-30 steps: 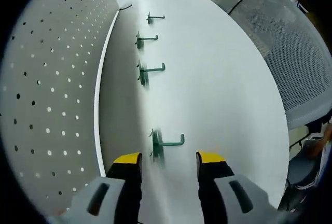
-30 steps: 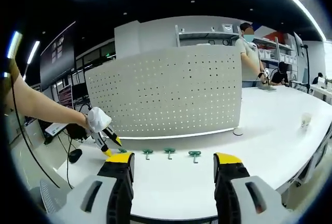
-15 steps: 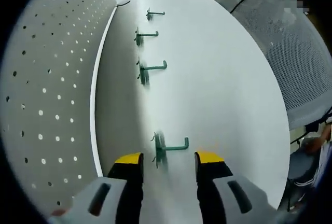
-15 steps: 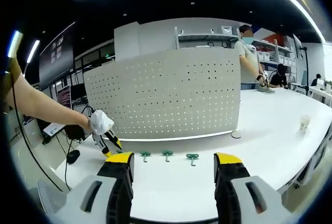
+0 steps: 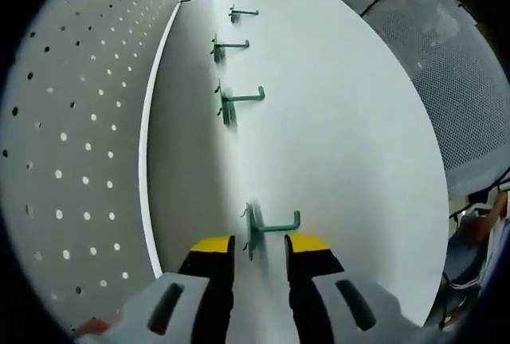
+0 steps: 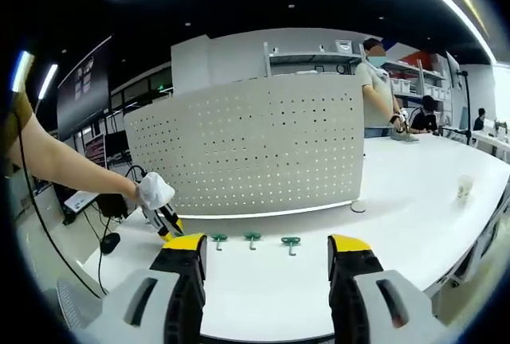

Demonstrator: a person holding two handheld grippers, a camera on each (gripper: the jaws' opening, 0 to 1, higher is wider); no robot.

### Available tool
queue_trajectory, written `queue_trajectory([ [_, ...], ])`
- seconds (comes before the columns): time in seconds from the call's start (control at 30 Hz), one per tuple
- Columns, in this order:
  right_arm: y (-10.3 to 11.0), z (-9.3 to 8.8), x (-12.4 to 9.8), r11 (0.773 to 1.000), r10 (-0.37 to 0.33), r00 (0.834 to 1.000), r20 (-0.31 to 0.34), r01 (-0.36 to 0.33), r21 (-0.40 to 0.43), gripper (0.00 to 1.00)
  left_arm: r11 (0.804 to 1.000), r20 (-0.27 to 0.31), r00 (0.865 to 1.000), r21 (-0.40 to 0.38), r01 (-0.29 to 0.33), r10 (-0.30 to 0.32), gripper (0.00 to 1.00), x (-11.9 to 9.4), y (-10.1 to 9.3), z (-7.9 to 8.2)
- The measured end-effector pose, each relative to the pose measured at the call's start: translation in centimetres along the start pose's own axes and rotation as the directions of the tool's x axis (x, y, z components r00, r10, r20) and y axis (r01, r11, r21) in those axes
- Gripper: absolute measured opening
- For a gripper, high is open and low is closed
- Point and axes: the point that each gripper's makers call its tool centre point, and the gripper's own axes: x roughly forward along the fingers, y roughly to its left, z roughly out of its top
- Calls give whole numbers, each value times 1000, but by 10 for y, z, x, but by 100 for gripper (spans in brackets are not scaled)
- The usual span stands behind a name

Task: Insert the hook assembly into the mounting plate slot until the hook locks in place.

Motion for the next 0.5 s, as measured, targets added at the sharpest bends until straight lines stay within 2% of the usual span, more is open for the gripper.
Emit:
queue_trajectory([
  [0.17,0,-3,1,1000,-4,1000,-11,4,-11,58,1000,1,1000,11,2,-2,28,0,1,2],
  [0.2,1,-3,1,1000,-1,1000,-11,1,-7,58,1000,-2,1000,-9,17,-17,26,0,-1,1],
  [0.33,2,-1,1,1000,1,1000,-7,-1,-9,58,999,-4,1000,-12,29,-29,18,1,-3,0],
  [0.5,3,1,2,1000,4,1000,-3,-4,-13,58,1000,-8,1000,-15,20,-20,14,1,-2,-1],
])
